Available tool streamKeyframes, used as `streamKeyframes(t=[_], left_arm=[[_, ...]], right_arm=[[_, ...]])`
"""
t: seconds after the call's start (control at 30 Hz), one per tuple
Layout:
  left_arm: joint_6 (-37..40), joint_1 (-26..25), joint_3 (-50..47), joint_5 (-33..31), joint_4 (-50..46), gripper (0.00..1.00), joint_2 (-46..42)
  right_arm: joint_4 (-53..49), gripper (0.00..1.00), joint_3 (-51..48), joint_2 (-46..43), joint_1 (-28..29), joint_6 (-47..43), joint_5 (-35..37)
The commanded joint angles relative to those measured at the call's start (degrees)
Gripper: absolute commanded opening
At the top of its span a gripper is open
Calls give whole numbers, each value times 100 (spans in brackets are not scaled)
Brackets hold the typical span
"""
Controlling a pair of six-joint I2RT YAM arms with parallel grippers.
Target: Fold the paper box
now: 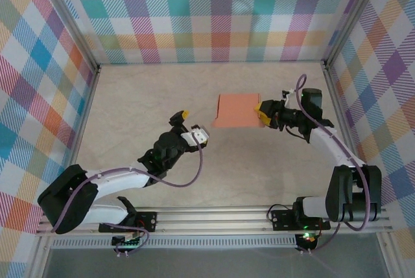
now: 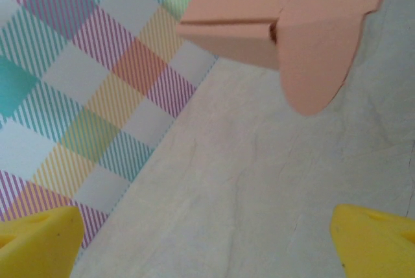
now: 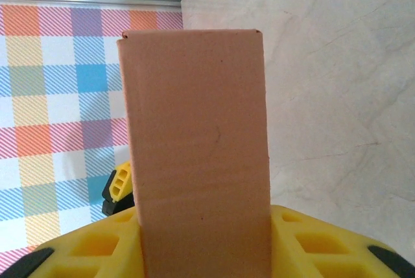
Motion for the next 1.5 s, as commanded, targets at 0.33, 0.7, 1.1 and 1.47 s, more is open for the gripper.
streamKeyframes(t=[0.33,0.7,1.1,1.47], left_arm=[[2012,-767,430,-781,3006,100,1808],[2522,-1086,1095,-721,3528,91,2509],[2580,-1140,1166,-742,3436,69,2648],[2419,-1157,1137,-804,3295,56,2495]], right_arm=[[-142,41,149,-234,-27,372,-372],[-45,42,-8,-389,-25,444,-429],[-110,42,-8,-477,-21,464,-427],[-211,43,20,-536,-24,490,-342]])
